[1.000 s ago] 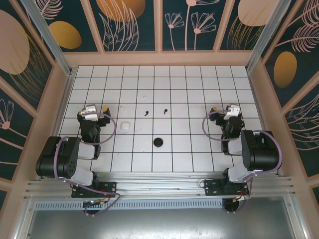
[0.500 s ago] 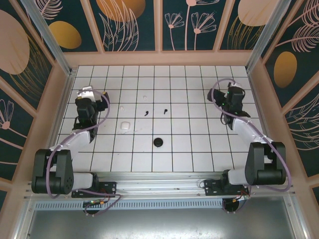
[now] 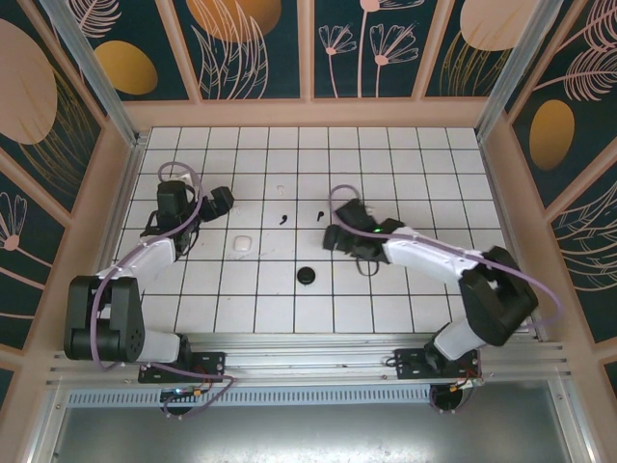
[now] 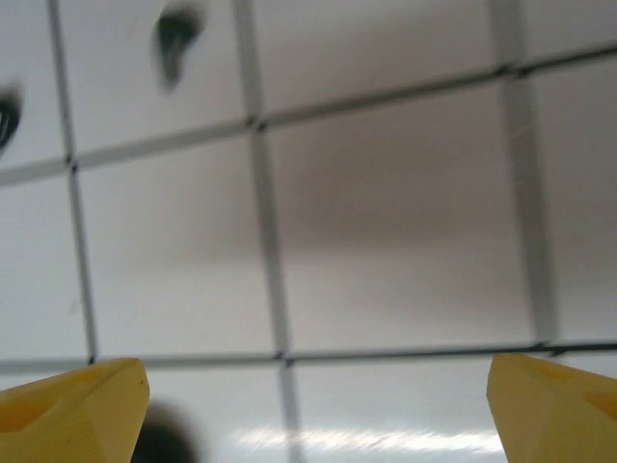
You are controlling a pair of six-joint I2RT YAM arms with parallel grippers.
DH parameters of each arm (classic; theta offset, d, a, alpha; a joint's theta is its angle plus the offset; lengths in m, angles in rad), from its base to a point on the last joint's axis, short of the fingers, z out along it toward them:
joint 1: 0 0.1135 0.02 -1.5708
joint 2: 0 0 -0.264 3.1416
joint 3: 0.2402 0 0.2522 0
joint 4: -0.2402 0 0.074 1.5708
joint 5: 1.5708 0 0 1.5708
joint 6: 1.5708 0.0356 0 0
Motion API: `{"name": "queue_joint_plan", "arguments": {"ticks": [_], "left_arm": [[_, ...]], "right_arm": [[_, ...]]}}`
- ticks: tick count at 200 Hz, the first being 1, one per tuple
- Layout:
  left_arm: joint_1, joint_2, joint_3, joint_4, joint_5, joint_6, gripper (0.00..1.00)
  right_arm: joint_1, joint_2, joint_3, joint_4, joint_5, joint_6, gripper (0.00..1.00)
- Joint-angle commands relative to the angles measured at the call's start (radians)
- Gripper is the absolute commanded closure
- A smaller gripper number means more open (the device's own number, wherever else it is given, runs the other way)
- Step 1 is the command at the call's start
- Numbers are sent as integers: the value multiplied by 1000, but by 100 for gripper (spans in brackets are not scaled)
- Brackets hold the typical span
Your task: Insert the wireless bluetooth earbuds into the charging case
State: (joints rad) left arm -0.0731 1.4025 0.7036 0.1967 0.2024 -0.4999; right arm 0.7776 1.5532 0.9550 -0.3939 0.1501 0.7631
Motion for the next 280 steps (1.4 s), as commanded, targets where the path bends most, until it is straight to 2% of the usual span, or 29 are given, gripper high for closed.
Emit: {"name": "queue_joint_plan", "arguments": {"ticks": [1, 31, 58, 84, 111, 149, 203, 237, 280], "left_arm": [[-87, 20, -23, -26, 11, -51, 1], [-200, -13, -75, -25, -64, -73, 1], [-251, -125, -163, 53, -99, -75, 2], [-275, -194, -177, 11, -126, -11, 1], [-276, -226, -183, -24, -67, 21, 2], [-282, -224, -226, -17, 58, -2, 16], [-287, -242, -279, 17, 75, -56, 23], [-288, -263, -288, -2, 62, -61, 25], [-287, -341, -344, 40, 94, -94, 29]], "right_arm": [[108, 102, 89, -33, -102, 90, 13], [215, 236, 234, -114, -111, 99, 15], [230, 289, 301, -195, -91, 82, 14], [231, 290, 324, -255, -57, 60, 14], [230, 291, 303, -266, -50, 54, 14], [232, 307, 249, -213, -69, 62, 14], [229, 349, 293, -206, -59, 43, 15], [230, 370, 293, -199, -51, 34, 22], [231, 399, 313, -195, -70, 1, 39]]}}
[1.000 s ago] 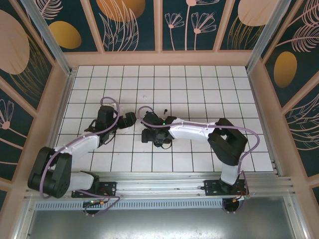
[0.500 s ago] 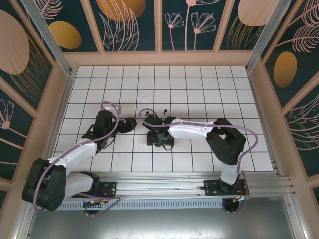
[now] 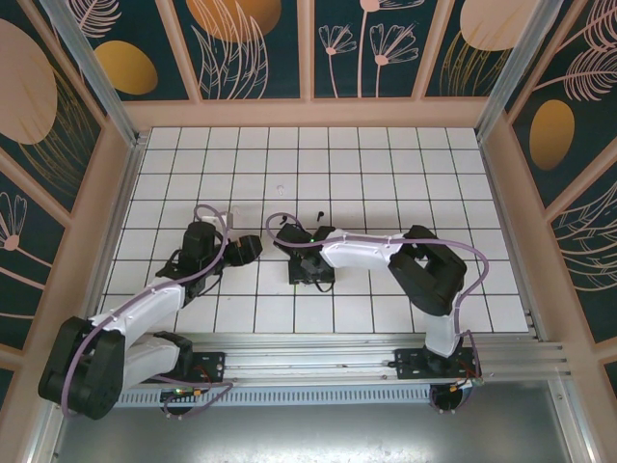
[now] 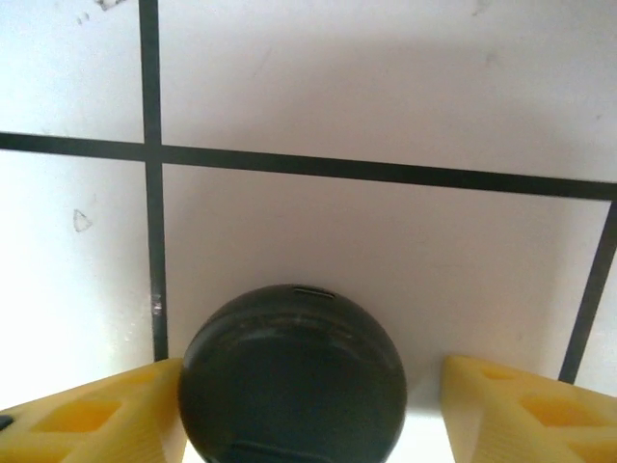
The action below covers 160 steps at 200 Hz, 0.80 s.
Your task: Insert the wireless bluetooth earbuds into the charging case
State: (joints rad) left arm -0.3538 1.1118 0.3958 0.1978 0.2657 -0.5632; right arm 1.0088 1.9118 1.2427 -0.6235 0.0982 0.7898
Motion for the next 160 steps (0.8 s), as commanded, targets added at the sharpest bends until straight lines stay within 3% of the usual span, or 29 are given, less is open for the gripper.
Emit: {"name": "queue_joint_plan", "arguments": {"ticks": [1, 34, 88, 160], "left_arm": [[-7, -52, -37, 40, 30, -30, 29], [-7, -115, -42, 42, 59, -35, 37], [-33, -169, 3, 155, 123, -37, 43], [-281, -147, 56, 425, -91, 97, 45]], "right_arm": [[0, 40, 26, 35, -18, -25, 39], [-3, -10, -5, 71, -17, -11, 49], [-63, -245, -73, 138, -21, 46, 52], [-149, -600, -83, 254, -69, 147, 53]]}}
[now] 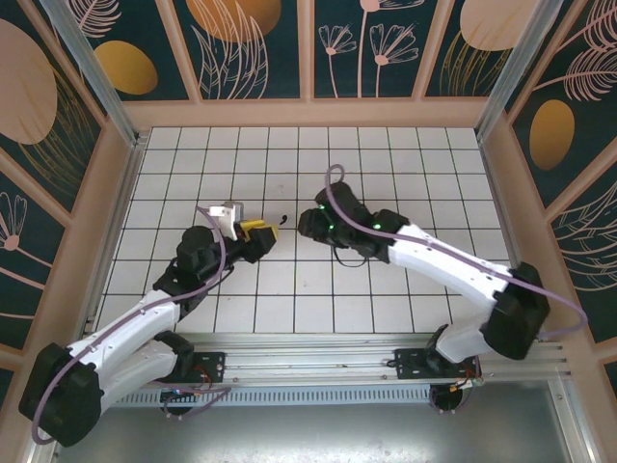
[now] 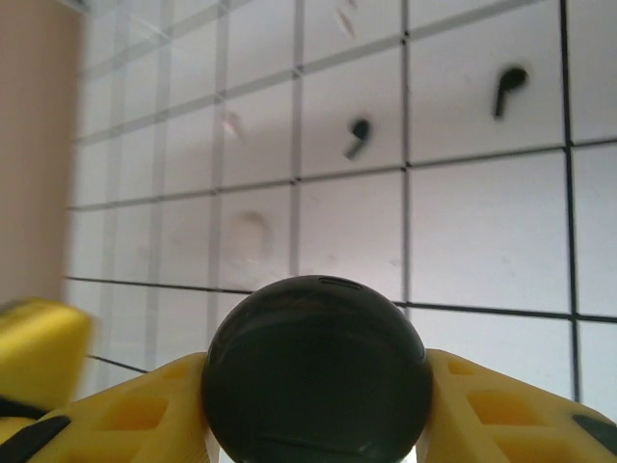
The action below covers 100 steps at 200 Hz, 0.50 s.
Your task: Insert the wireless bluetooth earbuds into the charging case
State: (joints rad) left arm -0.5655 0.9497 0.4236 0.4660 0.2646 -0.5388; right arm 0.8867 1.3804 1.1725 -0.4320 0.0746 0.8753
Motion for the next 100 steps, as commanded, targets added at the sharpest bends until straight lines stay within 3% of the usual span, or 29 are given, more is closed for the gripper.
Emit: {"name": "queue_joint_plan", "arguments": {"ticks": [1, 24, 47, 73, 100], "left_arm": [[-72, 16, 29, 162, -93, 75, 45], [-185, 48, 27, 254, -150, 121, 42], [-266, 127, 48, 365, -138, 130, 40], [-310, 223, 124, 413, -92, 112, 40], [-313, 287, 160, 448, -143, 53, 43]], "right_arm": [[-28, -71, -13, 64, -49, 63, 53], [-32, -127, -14, 82, -56, 97, 53], [-28, -170, -34, 94, -83, 125, 54], [-21, -220, -83, 116, -75, 157, 54], [-22, -255, -136, 145, -79, 184, 53]]}}
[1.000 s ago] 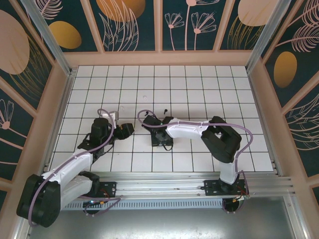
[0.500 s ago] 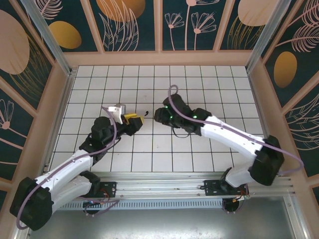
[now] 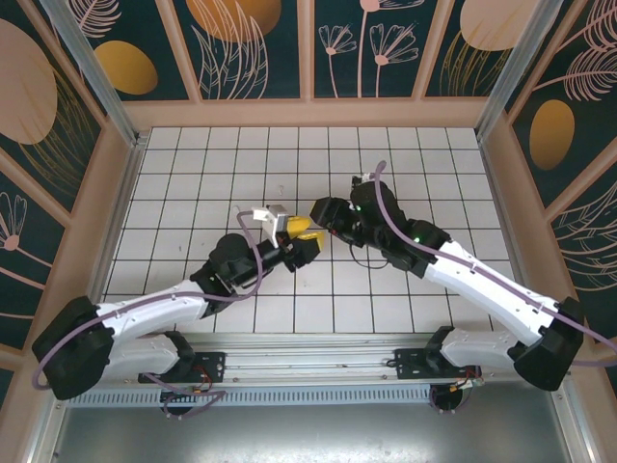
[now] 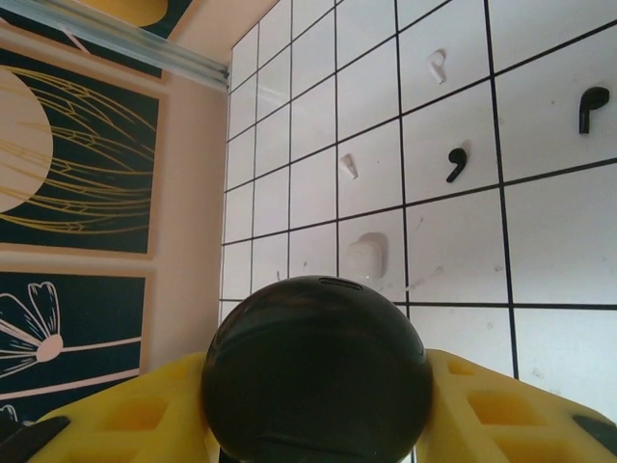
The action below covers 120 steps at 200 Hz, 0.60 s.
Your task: Insert the wireless bluetooth earbuds into the charging case
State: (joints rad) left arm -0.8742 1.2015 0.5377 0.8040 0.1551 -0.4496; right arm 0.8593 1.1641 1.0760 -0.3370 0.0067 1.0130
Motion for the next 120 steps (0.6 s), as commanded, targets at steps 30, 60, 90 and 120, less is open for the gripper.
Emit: {"name": "queue_joint_plan", "arguments": {"ticks": [30, 60, 90, 120], "left_arm": [[-5, 82, 48, 151, -63, -74, 49], [-5, 115, 41, 200, -58, -113, 53], [-5, 124, 35, 223, -63, -133, 67], [-3, 104, 31, 192, -93, -141, 83]], "right_arm": [[6, -46, -53, 59, -29, 60, 53], [7, -51, -59, 92, -51, 77, 53], [6, -47, -72, 116, -67, 87, 53], [6, -53, -86, 132, -63, 73, 38]]}}
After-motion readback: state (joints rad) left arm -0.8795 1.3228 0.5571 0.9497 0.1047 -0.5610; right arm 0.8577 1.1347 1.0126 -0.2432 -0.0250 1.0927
